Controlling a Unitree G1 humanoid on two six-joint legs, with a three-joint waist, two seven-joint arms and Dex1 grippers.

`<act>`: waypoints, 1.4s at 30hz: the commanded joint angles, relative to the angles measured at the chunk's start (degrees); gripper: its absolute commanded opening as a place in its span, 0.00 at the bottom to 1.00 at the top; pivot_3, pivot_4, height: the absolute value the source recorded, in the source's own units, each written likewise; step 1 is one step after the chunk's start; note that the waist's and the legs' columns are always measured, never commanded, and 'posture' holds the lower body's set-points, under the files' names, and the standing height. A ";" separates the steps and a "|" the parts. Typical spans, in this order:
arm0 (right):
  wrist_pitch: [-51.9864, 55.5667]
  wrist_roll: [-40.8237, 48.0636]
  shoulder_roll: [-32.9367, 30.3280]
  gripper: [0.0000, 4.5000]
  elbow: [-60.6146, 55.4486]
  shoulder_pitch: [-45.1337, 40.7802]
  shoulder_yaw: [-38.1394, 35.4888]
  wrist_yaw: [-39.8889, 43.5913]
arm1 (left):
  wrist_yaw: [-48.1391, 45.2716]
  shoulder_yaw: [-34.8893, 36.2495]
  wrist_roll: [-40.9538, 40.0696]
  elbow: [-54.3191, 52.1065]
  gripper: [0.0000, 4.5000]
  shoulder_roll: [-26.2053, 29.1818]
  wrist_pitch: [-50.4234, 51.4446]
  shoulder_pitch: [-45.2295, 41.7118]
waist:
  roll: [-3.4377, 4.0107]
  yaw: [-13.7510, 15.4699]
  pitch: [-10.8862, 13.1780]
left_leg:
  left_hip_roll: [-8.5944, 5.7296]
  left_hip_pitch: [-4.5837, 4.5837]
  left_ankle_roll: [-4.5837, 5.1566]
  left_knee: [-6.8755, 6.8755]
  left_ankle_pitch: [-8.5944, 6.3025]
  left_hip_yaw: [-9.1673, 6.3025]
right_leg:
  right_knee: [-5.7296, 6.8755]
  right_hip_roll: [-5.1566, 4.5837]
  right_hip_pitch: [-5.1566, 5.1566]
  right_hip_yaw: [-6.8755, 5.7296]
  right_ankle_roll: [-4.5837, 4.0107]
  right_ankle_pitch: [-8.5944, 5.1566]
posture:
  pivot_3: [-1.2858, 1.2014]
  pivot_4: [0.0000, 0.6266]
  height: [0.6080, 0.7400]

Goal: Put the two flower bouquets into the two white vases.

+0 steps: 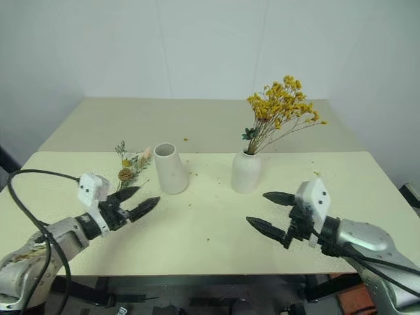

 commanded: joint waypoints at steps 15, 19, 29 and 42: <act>15.49 -2.98 -3.13 0.99 8.01 -28.71 16.62 10.15 | 21.42 2.08 10.91 17.61 1.00 -0.89 37.87 -29.42 | -0.07 1.07 0.00 | -0.19 -1.10 -0.21 -0.02 -0.03 -0.30 | -0.01 -0.24 -0.99 -0.42 -0.53 0.27 | 0.52 0.24 1.00; 17.52 -2.28 -3.29 0.99 7.14 -29.71 16.38 11.50 | 18.42 -3.15 13.71 25.19 1.00 1.42 35.19 -33.49 | -0.07 1.24 0.00 | -0.17 -1.21 -0.32 -0.02 0.04 -0.34 | 0.09 -0.23 -1.15 -0.45 -0.61 0.31 | 0.52 0.24 1.00; 21.95 0.44 -5.86 0.99 3.48 -28.55 12.18 12.01 | 9.80 -10.71 16.47 35.98 1.00 2.64 28.11 -36.63 | -0.07 1.68 0.00 | -0.17 -1.25 -0.33 -0.02 0.04 -0.34 | 0.05 -0.25 -1.15 -0.49 -0.61 0.32 | 0.52 0.24 1.00; 24.74 0.86 -6.26 1.00 0.74 -26.28 9.77 9.12 | 6.62 -13.17 21.07 45.10 0.19 0.53 22.40 -39.93 | -0.07 1.98 0.00 | -0.19 -1.24 -0.32 -0.01 0.05 -0.34 | 0.08 -0.26 -1.12 -0.50 -0.60 0.32 | 0.52 0.24 1.00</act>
